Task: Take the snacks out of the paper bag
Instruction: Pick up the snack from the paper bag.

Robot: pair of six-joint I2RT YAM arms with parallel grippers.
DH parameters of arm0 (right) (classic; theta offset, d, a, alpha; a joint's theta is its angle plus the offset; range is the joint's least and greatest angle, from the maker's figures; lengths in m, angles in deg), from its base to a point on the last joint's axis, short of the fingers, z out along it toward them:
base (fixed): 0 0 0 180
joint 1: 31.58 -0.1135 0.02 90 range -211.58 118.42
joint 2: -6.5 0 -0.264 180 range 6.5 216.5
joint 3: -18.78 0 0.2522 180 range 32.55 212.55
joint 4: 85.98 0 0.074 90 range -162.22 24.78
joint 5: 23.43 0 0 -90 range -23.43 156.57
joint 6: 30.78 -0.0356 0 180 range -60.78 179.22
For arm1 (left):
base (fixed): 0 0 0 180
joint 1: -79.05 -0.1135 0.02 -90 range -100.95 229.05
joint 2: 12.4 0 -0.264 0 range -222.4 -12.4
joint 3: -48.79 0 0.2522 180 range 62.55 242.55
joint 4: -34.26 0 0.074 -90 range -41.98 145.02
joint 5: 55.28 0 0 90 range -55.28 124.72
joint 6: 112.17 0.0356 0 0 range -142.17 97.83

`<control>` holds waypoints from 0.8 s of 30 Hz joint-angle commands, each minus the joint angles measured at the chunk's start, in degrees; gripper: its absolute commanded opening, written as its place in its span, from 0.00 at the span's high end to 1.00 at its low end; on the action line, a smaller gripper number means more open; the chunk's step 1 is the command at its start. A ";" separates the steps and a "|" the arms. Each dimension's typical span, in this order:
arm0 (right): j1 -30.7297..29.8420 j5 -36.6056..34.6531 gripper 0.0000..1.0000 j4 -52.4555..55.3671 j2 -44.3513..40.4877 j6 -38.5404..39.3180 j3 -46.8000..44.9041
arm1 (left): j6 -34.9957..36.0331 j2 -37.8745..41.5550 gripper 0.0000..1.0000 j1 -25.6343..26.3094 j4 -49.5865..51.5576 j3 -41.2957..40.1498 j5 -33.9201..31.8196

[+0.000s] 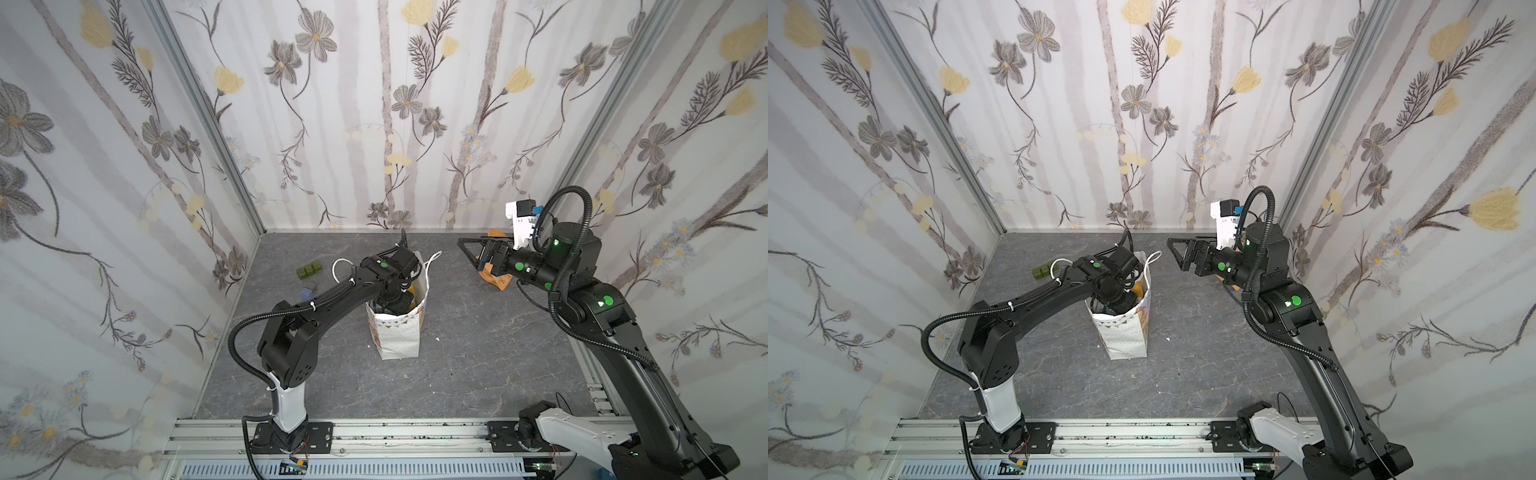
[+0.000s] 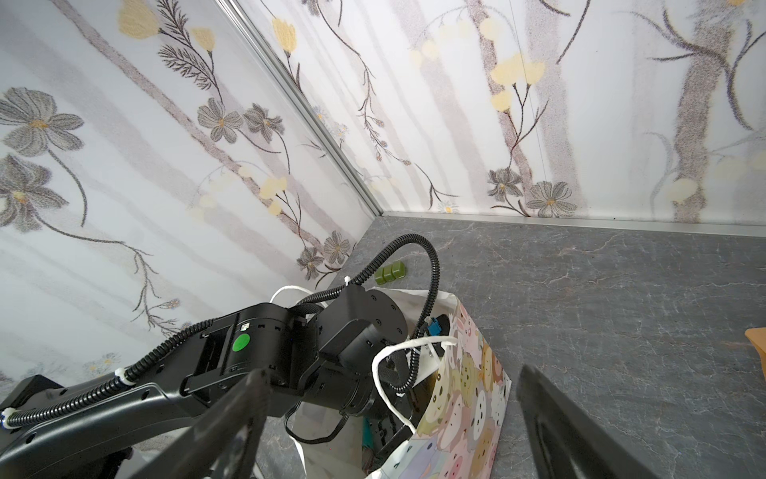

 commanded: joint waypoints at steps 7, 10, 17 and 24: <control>-0.04 -0.56 0.07 -2.01 -0.46 -0.34 -0.85 | 0.56 2.16 1.00 -0.04 1.75 2.14 -3.37; -0.03 -0.62 0.07 -2.14 -0.62 -0.39 -0.90 | 1.21 2.81 1.00 0.04 1.86 2.78 -3.42; -0.06 -1.55 0.07 -2.55 -0.88 -0.36 -1.49 | 2.02 3.83 1.00 0.41 2.68 4.39 -4.92; -0.01 -2.27 0.07 -2.80 -1.71 -0.32 -1.93 | 2.87 6.95 1.00 0.93 0.08 4.41 -5.62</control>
